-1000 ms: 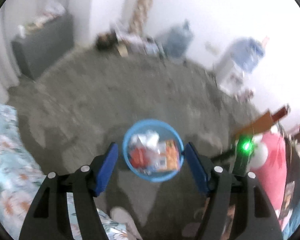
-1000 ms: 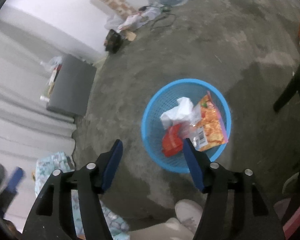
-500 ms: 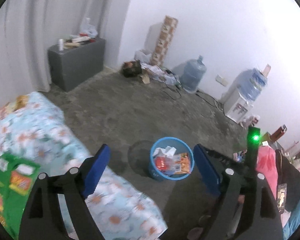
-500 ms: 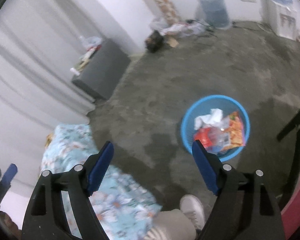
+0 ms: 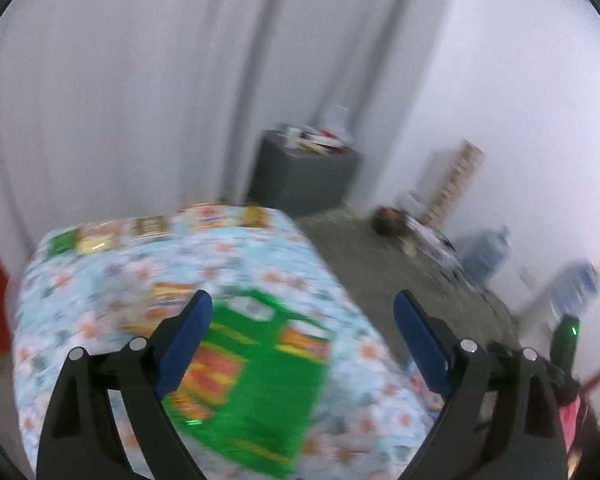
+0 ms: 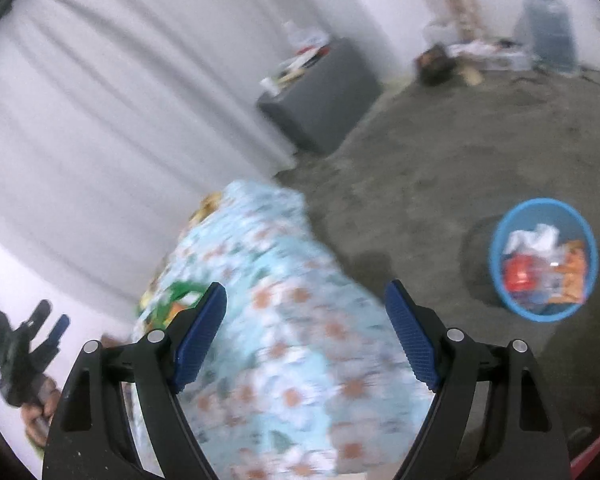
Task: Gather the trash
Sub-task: 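Move both tools back to the bed, then grasp the yellow Enaak wrapper with the left tool while the right tool grasps the green bag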
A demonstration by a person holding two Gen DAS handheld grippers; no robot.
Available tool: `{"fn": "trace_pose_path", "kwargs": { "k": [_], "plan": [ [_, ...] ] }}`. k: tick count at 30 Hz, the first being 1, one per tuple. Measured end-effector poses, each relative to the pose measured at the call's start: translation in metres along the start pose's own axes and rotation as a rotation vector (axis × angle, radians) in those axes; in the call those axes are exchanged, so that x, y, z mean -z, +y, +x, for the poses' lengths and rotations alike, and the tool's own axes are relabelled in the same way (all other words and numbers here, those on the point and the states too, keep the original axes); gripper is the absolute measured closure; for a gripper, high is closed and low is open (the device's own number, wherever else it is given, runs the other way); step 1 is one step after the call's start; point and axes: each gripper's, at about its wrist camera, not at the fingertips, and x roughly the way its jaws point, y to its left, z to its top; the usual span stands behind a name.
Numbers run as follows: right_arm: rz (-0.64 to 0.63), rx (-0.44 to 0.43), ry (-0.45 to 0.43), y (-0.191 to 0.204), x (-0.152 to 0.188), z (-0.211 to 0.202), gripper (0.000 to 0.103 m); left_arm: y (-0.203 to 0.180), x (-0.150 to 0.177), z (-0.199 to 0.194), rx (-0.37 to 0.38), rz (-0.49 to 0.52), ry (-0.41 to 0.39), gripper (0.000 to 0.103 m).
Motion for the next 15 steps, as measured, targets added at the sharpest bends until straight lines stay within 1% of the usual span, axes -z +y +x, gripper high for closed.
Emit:
{"fn": "trace_pose_path", "kwargs": {
  "k": [1,3,6,10,13,15],
  "plan": [
    [-0.018,-0.037,0.028,0.011,0.001,0.009,0.025,0.014,0.001,-0.004,-0.012,-0.033,0.003,0.013],
    [-0.033,-0.081,0.066,0.028,0.004,0.022,0.025,0.04,0.004,-0.004,-0.023,-0.106,0.016,0.013],
    [-0.053,-0.125,0.116,0.045,0.011,0.038,0.025,0.075,0.014,0.005,-0.021,-0.2,0.06,0.013],
    [-0.072,-0.168,0.187,0.067,0.02,0.059,0.025,0.116,0.027,0.027,0.034,-0.343,0.128,0.013],
    [-0.065,-0.214,0.239,0.079,0.027,0.075,0.025,0.146,0.037,0.049,0.094,-0.476,0.186,0.013],
    [-0.059,-0.232,0.266,0.087,0.03,0.085,0.025,0.161,0.04,0.062,0.129,-0.548,0.207,0.014]
  ]
}}
